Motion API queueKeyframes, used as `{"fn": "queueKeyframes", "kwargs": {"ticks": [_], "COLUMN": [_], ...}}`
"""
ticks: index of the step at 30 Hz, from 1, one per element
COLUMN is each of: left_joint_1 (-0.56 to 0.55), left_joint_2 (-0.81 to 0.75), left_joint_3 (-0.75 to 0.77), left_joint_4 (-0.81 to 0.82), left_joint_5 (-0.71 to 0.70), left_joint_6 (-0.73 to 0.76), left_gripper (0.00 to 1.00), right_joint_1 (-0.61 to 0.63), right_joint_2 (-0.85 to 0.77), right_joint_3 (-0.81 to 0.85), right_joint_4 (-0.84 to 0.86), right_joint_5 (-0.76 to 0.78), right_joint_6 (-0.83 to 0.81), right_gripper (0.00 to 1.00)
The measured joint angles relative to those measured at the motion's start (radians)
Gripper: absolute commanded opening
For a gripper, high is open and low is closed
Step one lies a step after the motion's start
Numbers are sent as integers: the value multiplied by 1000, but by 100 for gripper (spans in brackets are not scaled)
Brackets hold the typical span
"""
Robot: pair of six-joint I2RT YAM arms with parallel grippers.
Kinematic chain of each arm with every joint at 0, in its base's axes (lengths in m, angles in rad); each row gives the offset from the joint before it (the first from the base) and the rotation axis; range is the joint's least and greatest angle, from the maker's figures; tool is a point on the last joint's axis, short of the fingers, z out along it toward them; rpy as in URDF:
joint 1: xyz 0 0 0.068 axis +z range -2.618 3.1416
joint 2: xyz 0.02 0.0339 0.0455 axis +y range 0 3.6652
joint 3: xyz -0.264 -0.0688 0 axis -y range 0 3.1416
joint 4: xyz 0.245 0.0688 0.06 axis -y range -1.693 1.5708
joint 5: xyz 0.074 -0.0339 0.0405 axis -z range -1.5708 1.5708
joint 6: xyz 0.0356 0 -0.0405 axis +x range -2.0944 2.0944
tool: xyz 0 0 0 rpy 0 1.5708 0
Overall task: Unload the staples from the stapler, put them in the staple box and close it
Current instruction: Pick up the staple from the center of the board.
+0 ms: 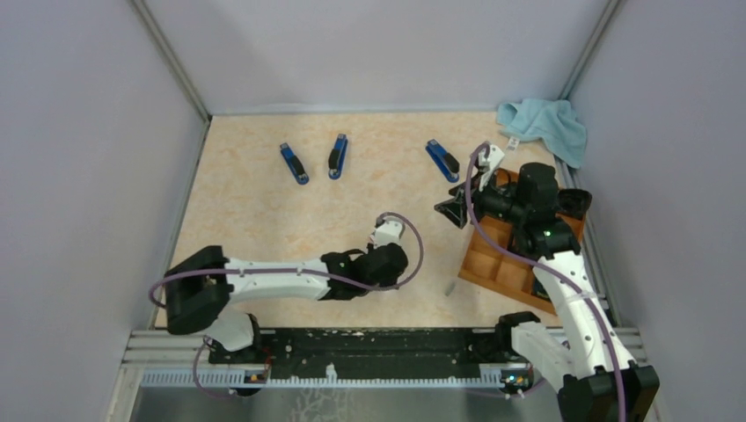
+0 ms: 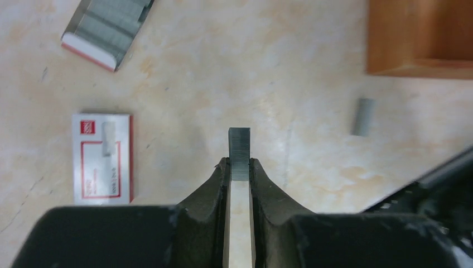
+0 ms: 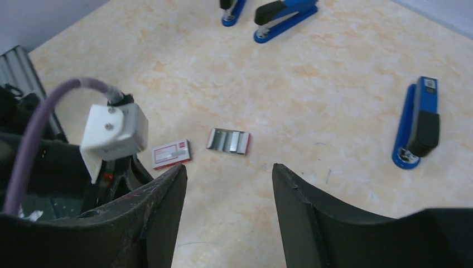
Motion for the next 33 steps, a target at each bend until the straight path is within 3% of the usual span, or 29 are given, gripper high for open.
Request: {"fn": "queueKeyframes", "kwargs": {"ticks": [8,15,21,33], "left_joint_1": [51,112,124,134], "left_joint_2": [-306,-446,-447,-377], "left_joint_3": [-317,-549,-594,-594], "left_joint_4": [492,929,1184,1444], "left_joint_5": [113,253,336,438], "left_joint_6": [58,69,82,79], "left_gripper": [16,16,16,16], "right_joint_1": [0,0,45,122], "right_joint_2": [40,52,68,102], "right_joint_3": [-36,-113,-171,-214], "right_joint_4": [89,316,516,755], "right_joint_5": [-218,-455,-556,-589], "right_joint_6": [77,269,432,644], "right_gripper": [58,60,71,66]}}
